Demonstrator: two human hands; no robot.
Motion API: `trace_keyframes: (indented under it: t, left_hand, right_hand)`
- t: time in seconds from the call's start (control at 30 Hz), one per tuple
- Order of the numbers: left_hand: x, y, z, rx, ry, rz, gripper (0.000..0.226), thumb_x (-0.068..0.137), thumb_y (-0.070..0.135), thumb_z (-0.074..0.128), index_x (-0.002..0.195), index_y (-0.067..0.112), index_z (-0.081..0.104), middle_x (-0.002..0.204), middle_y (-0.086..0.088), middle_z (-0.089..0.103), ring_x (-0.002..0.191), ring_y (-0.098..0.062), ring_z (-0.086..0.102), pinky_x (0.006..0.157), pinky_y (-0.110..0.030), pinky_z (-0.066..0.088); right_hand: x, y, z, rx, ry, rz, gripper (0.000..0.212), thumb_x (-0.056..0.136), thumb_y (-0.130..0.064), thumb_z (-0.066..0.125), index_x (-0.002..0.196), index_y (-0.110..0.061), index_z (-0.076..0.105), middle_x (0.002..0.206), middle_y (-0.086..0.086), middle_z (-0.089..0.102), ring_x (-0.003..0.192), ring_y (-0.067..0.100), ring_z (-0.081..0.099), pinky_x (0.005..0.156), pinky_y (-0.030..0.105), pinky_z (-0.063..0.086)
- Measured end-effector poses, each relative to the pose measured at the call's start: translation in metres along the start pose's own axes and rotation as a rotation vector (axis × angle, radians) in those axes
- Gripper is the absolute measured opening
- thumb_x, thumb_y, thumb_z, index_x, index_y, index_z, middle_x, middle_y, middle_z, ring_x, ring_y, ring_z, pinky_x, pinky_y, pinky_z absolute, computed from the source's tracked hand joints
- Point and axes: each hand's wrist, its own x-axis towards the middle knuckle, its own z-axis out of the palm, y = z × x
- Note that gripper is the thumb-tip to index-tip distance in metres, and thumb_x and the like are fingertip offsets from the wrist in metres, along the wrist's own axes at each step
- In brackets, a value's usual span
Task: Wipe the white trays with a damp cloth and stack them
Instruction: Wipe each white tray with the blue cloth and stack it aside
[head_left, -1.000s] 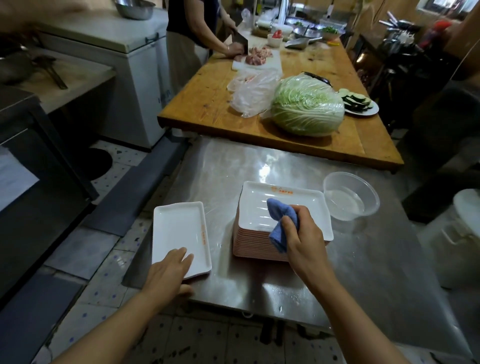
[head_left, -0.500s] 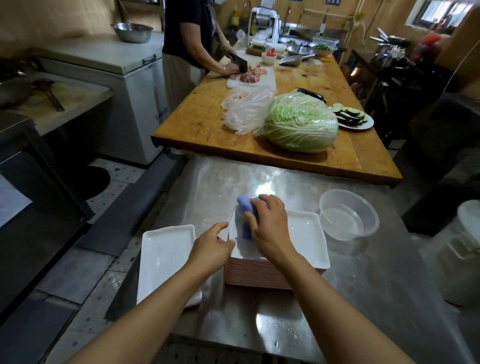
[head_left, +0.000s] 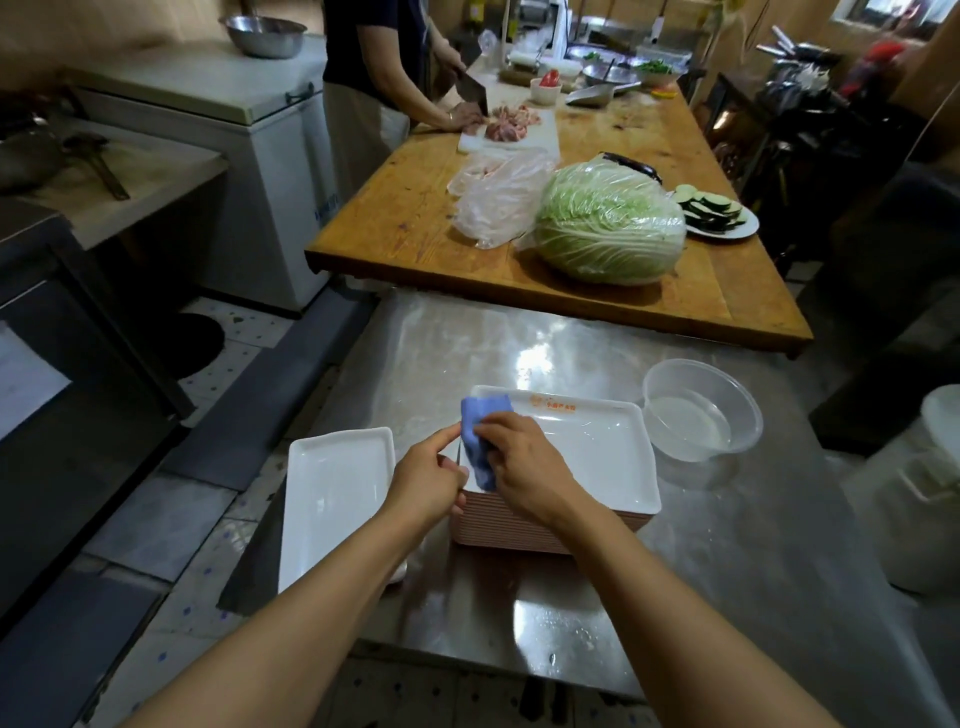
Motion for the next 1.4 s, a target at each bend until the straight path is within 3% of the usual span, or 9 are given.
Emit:
trace_keyframes:
  t: [0.23, 0.43, 0.6, 0.7, 0.87, 1.0, 1.2, 1.33, 1.4]
  left_hand:
    - [-0.004, 0.002, 0.002, 0.067, 0.014, 0.026, 0.056, 0.089, -0.001, 0.047, 0.14, 0.022, 0.043, 0.07, -0.004, 0.052, 0.067, -0.021, 0.052, 0.063, -0.039, 0.051]
    - [-0.001, 0.009, 0.006, 0.42, 0.08, 0.125, 0.053, 0.081, 0.005, 0.052, 0.132, 0.02, 0.05, 0.095, -0.007, 0.063, 0.089, -0.027, 0.058, 0.077, -0.036, 0.051]
    - [0.003, 0.012, 0.007, 0.522, 0.067, 0.138, 0.045, 0.08, 0.008, 0.053, 0.123, 0.018, 0.053, 0.096, -0.005, 0.061, 0.088, -0.026, 0.057, 0.072, -0.033, 0.048]
    - [0.005, 0.01, 0.005, 0.519, 0.07, 0.147, 0.049, 0.079, 0.006, 0.055, 0.127, 0.02, 0.052, 0.086, -0.002, 0.057, 0.082, -0.024, 0.055, 0.068, -0.03, 0.045]
    - [0.007, 0.008, 0.004, 0.481, 0.069, 0.149, 0.056, 0.078, 0.003, 0.055, 0.129, 0.027, 0.052, 0.072, 0.005, 0.058, 0.069, -0.015, 0.056, 0.065, -0.031, 0.049]
    - [0.008, 0.007, 0.005, 0.464, 0.074, 0.144, 0.056, 0.079, 0.003, 0.055, 0.129, 0.028, 0.053, 0.073, 0.004, 0.059, 0.071, -0.016, 0.057, 0.068, -0.034, 0.053]
    - [0.005, 0.01, 0.007, 0.474, 0.092, 0.144, 0.06, 0.076, 0.003, 0.053, 0.131, 0.026, 0.051, 0.078, -0.001, 0.056, 0.072, -0.02, 0.053, 0.053, -0.025, 0.037]
    - [0.003, 0.012, 0.007, 0.474, 0.094, 0.126, 0.062, 0.075, 0.002, 0.053, 0.131, 0.026, 0.052, 0.067, -0.003, 0.057, 0.068, -0.023, 0.055, 0.058, -0.028, 0.044]
    - [0.002, 0.013, 0.007, 0.459, 0.086, 0.112, 0.061, 0.076, 0.001, 0.053, 0.132, 0.026, 0.052, 0.064, -0.003, 0.056, 0.069, -0.026, 0.059, 0.064, -0.034, 0.053]
  right_hand:
    - [-0.046, -0.005, -0.003, -0.167, -0.06, -0.089, 0.028, 0.086, -0.014, 0.053, 0.113, -0.013, 0.058, 0.122, 0.003, 0.053, 0.107, 0.024, 0.049, 0.09, 0.036, 0.036]
    - [-0.078, 0.033, -0.025, -0.412, 0.018, 0.181, 0.029, 0.081, -0.013, 0.052, 0.109, -0.017, 0.052, 0.12, 0.0, 0.05, 0.109, 0.022, 0.046, 0.09, 0.031, 0.027]
    - [-0.085, 0.061, -0.046, -0.544, 0.055, 0.283, 0.023, 0.079, -0.006, 0.051, 0.099, -0.016, 0.058, 0.109, 0.001, 0.052, 0.106, 0.022, 0.048, 0.086, 0.033, 0.029]
    - [-0.062, 0.067, -0.05, -0.587, 0.043, 0.262, 0.031, 0.082, 0.0, 0.047, 0.109, -0.008, 0.058, 0.112, 0.009, 0.052, 0.107, 0.028, 0.047, 0.081, 0.032, 0.032]
    - [-0.022, 0.076, -0.044, -0.42, 0.158, 0.35, 0.031, 0.095, -0.005, 0.033, 0.123, -0.003, 0.048, 0.129, 0.013, 0.044, 0.117, 0.027, 0.042, 0.091, 0.032, 0.037]
    - [-0.001, 0.065, -0.021, -0.378, 0.181, 0.227, 0.032, 0.099, -0.012, 0.033, 0.128, -0.006, 0.044, 0.135, 0.01, 0.039, 0.119, 0.023, 0.04, 0.086, 0.027, 0.039]
    - [0.023, 0.019, 0.008, -0.107, 0.232, 0.048, 0.017, 0.093, -0.032, 0.043, 0.092, -0.017, 0.052, 0.091, 0.0, 0.053, 0.085, 0.022, 0.053, 0.073, 0.039, 0.044]
    - [0.013, 0.035, -0.003, -0.32, 0.188, -0.01, 0.027, 0.09, -0.023, 0.05, 0.114, -0.016, 0.06, 0.126, 0.004, 0.05, 0.111, 0.026, 0.049, 0.088, 0.035, 0.035]
    - [0.001, 0.052, -0.015, -0.422, 0.208, 0.081, 0.032, 0.088, -0.023, 0.049, 0.118, -0.018, 0.057, 0.134, 0.001, 0.044, 0.118, 0.024, 0.044, 0.091, 0.035, 0.028]
